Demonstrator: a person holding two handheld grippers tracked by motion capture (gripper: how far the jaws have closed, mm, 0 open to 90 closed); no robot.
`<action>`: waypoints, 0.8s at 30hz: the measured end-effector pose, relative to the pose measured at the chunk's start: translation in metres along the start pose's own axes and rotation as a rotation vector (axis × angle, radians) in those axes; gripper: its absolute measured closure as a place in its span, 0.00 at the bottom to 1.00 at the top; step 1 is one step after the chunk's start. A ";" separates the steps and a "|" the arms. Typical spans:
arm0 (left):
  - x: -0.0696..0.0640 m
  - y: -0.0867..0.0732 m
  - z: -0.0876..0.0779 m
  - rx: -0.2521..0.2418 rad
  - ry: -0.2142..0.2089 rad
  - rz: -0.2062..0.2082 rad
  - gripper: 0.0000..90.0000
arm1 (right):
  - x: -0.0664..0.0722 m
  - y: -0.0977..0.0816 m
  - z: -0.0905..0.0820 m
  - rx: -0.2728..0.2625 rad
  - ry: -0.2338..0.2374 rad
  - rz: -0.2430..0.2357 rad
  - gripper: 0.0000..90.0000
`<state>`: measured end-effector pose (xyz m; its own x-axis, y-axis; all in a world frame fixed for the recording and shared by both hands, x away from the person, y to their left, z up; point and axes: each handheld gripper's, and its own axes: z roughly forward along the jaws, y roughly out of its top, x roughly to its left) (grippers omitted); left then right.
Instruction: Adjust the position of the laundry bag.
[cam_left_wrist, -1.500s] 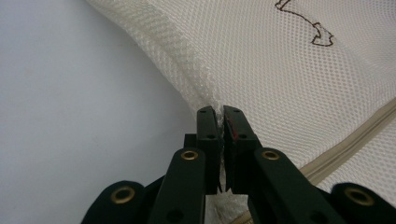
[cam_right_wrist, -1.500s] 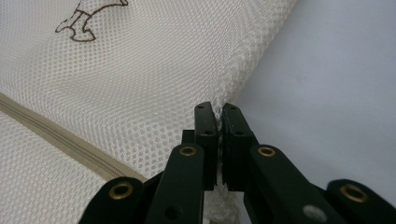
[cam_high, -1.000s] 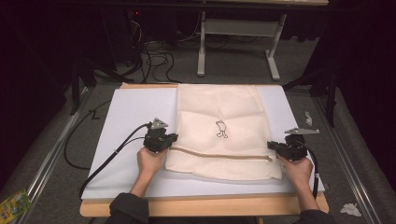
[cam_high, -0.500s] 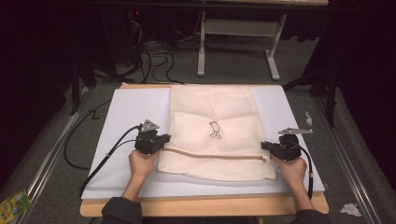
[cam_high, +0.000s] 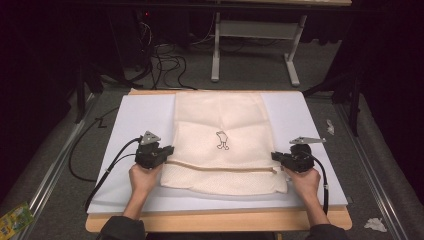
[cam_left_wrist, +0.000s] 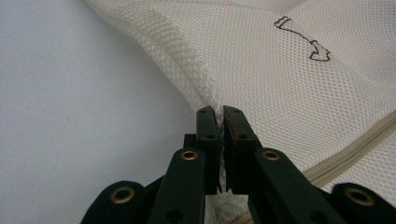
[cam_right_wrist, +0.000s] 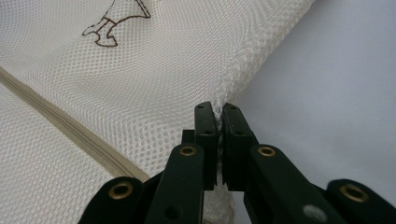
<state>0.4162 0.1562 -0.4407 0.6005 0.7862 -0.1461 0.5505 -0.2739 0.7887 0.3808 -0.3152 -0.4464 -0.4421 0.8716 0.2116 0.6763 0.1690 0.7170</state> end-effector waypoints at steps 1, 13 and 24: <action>0.002 -0.002 -0.002 0.004 0.009 0.002 0.96 | 0.001 0.000 0.001 -0.002 0.003 -0.004 0.98; 0.008 -0.015 -0.006 0.011 0.043 -0.001 0.95 | 0.013 -0.002 0.010 0.002 0.029 -0.022 0.98; 0.007 -0.022 -0.005 0.035 0.059 -0.001 0.94 | 0.011 -0.007 0.015 0.000 0.028 -0.013 0.97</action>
<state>0.4052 0.1705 -0.4564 0.5653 0.8174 -0.1111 0.5718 -0.2913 0.7670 0.3802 -0.2994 -0.4588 -0.4672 0.8560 0.2213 0.6707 0.1801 0.7195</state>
